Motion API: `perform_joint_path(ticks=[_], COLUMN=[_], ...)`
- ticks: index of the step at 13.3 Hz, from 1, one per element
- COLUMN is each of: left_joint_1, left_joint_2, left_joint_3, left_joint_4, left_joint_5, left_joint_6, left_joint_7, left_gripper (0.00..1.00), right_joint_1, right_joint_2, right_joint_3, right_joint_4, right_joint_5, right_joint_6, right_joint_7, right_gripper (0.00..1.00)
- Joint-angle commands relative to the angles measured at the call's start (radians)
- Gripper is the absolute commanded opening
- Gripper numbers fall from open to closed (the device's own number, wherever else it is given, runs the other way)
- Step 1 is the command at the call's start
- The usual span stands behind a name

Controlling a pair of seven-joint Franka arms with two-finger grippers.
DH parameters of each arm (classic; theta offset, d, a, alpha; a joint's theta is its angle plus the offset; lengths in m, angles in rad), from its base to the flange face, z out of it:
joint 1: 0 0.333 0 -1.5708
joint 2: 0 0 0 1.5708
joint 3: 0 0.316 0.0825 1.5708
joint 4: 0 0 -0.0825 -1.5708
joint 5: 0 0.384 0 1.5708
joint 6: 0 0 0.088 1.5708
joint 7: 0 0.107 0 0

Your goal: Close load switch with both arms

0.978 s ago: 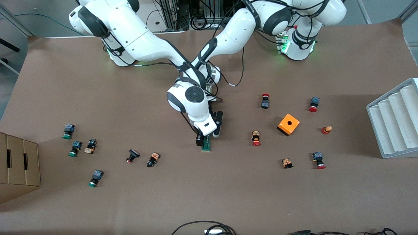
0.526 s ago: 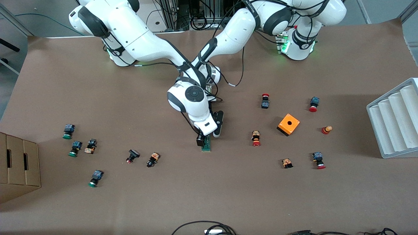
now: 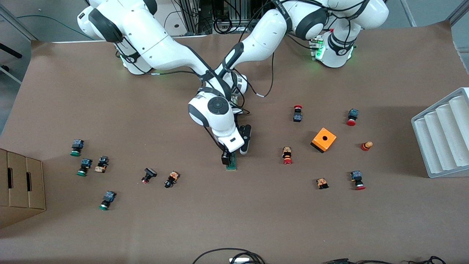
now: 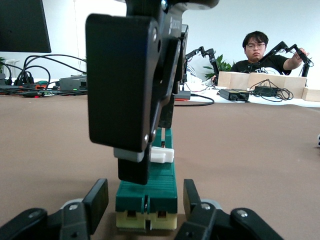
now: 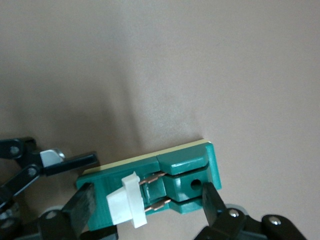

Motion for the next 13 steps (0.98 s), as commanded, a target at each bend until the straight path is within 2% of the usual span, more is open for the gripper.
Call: perform_joint_path(ticks=[1, 5, 8, 13], left_joint_1=[-0.007, -0.007, -0.007, -0.007], left_joint_2=[0.021, 0.021, 0.021, 0.021], left_joint_3=[0.008, 0.006, 0.006, 0.006], left_joint_4=[0.013, 0.013, 0.013, 0.013], left_joint_5=[0.017, 0.017, 0.017, 0.017], left_joint_6=[-0.018, -0.018, -0.018, -0.018], left_joint_7=[-0.019, -0.019, -0.019, -0.021], left_gripper=[0.69, 0.69, 0.69, 0.69], right_joint_1=[0.006, 0.007, 0.007, 0.006], right_joint_2=[0.007, 0.007, 0.009, 0.009], right_joint_3=[-0.005, -0.007, -0.007, -0.007], right_joint_4=[0.005, 0.005, 0.007, 0.007], right_joint_5=[-0.027, -0.027, -0.049, -0.056], right_joint_6=[0.016, 0.016, 0.019, 0.022], right_joint_7=[0.014, 0.012, 0.012, 0.011], right_gripper=[0.96, 0.95, 0.83, 0.75])
